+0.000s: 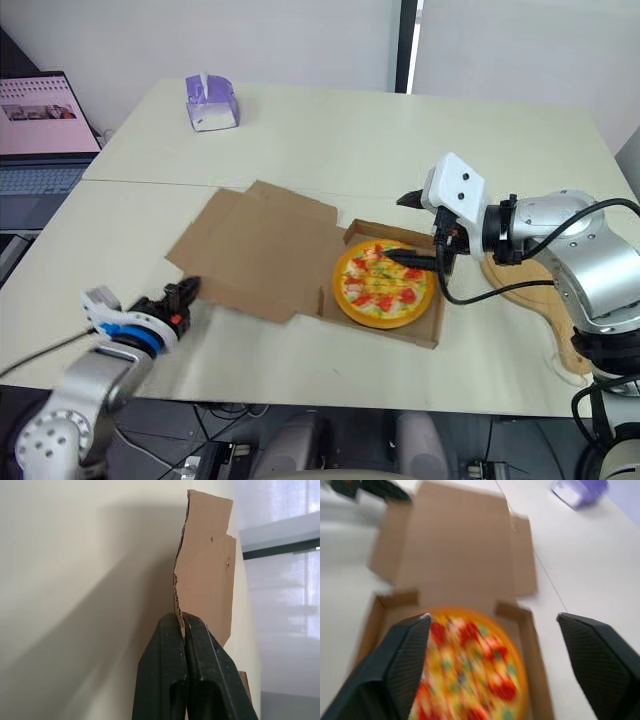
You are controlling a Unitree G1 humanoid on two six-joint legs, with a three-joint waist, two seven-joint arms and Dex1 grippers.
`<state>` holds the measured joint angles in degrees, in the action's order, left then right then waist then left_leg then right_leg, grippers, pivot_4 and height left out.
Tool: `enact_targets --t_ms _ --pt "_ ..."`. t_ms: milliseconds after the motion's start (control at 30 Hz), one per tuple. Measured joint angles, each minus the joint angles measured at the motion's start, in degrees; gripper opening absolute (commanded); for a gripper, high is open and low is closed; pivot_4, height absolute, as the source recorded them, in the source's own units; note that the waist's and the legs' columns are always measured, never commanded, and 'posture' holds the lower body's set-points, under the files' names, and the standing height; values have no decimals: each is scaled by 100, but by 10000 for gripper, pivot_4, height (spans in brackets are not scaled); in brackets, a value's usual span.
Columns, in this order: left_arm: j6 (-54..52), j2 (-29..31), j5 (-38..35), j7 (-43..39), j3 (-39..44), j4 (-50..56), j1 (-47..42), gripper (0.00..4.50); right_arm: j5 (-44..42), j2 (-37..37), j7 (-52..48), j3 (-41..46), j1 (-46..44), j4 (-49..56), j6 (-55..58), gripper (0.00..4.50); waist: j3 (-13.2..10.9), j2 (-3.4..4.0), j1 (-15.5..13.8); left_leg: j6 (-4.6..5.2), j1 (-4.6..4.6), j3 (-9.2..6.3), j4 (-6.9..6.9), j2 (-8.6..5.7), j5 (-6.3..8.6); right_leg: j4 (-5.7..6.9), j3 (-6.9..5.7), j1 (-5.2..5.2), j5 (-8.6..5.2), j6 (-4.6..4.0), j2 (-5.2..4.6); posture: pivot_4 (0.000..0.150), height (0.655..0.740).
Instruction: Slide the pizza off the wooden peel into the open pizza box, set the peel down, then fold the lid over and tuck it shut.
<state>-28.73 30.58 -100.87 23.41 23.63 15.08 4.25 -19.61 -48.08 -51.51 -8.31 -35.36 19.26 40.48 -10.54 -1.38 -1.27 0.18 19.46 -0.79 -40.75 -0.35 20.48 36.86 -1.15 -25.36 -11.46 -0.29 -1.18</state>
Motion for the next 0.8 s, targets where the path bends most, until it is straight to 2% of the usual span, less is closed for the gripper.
enact_targets --t_ms 133,267,300,533,733,800 --pt "-362 724 544 -674 222 -1052 -782 0 1047 -52 376 -416 2 -854 -666 17199 0 1 32 -16 7 1 6 -1 -9 -2 1 -9 -2 -4 1 1500 7192" --pt "-811 1038 1261 -1387 83 -1823 -1487 0 1820 130 518 -851 -95 -1666 -1312 2626 -1 0 50 -30 38 0 6 -3 -17 -1 0 -37 -1 -3 0 1500 7192" --pt "-881 1070 1429 -1530 32 -1966 -1661 0 1949 229 535 -941 -137 -1828 -1424 283 -1 0 53 -33 45 0 6 -2 -18 -2 0 -45 -1 -4 -1 1500 7192" --pt "-1378 1324 3006 -3121 -681 -2913 -3168 0 2291 867 140 -1371 -344 -2700 -2022 283 -4 0 50 -36 58 -21 10 -11 -19 -4 -20 -49 0 -4 -9 1500 7192" --pt "-1250 1391 4683 -5003 -1651 -3879 -4536 0 1939 509 -817 -1269 15 -1965 -1755 283 -4 0 3 -36 100 -59 8 -14 -19 -17 -70 -65 1 -4 -20 1500 7192" --pt "-904 1156 5353 -5743 -2014 -4408 -5132 0 1768 254 -1019 -1113 372 -1514 -1563 283 -4 2 -40 -38 135 -75 -4 -20 -20 -14 -95 -81 1 -5 -28 1500 7192"
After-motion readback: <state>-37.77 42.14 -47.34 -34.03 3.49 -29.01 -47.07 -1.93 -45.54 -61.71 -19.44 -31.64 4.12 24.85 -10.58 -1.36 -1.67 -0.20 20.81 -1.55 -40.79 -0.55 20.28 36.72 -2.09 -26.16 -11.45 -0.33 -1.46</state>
